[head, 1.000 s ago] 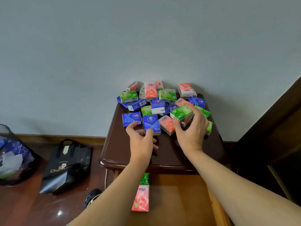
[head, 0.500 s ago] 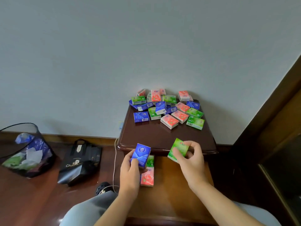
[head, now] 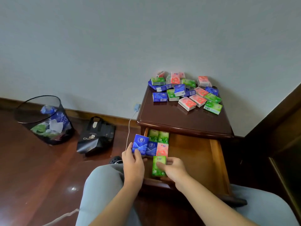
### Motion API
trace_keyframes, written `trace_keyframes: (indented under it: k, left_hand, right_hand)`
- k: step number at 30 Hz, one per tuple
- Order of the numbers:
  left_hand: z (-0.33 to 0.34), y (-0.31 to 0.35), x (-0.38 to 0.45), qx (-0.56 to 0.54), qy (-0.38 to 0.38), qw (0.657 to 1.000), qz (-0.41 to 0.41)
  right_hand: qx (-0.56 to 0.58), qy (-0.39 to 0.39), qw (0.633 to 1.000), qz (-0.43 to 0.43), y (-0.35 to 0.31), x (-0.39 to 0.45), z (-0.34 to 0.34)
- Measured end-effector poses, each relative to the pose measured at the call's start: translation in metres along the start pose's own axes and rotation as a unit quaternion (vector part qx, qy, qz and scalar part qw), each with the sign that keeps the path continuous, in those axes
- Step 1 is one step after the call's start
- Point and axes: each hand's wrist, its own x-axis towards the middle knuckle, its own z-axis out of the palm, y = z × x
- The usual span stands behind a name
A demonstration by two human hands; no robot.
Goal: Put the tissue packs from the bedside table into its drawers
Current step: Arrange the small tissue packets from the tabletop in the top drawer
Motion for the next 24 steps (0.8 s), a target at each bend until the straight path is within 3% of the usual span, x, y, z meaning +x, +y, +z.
trace_keyframes:
  k: [4,13,19,24]
  left_hand:
    - [0.000,-0.003,0.005,-0.032,0.010,0.999,-0.019]
    - [-0.001,-0.008,0.007,-0.017,0.013,1.000,0.000]
    - [-0.001,-0.012,0.005,-0.054,0.010,0.998,0.003]
    - [-0.002,-0.011,0.004,-0.052,0.017,0.998,0.009]
  right_hand:
    - [-0.070,-0.005,0.997,0.017,0.001,0.005,0.014]
    - [-0.101,-0.006,0.993,0.065,0.004,0.027,0.038]
    - [0.017,-0.005,0.995,0.102,0.006,0.033,0.046]
    - [0.036,0.009,0.992,0.117,0.006,0.033,0.047]
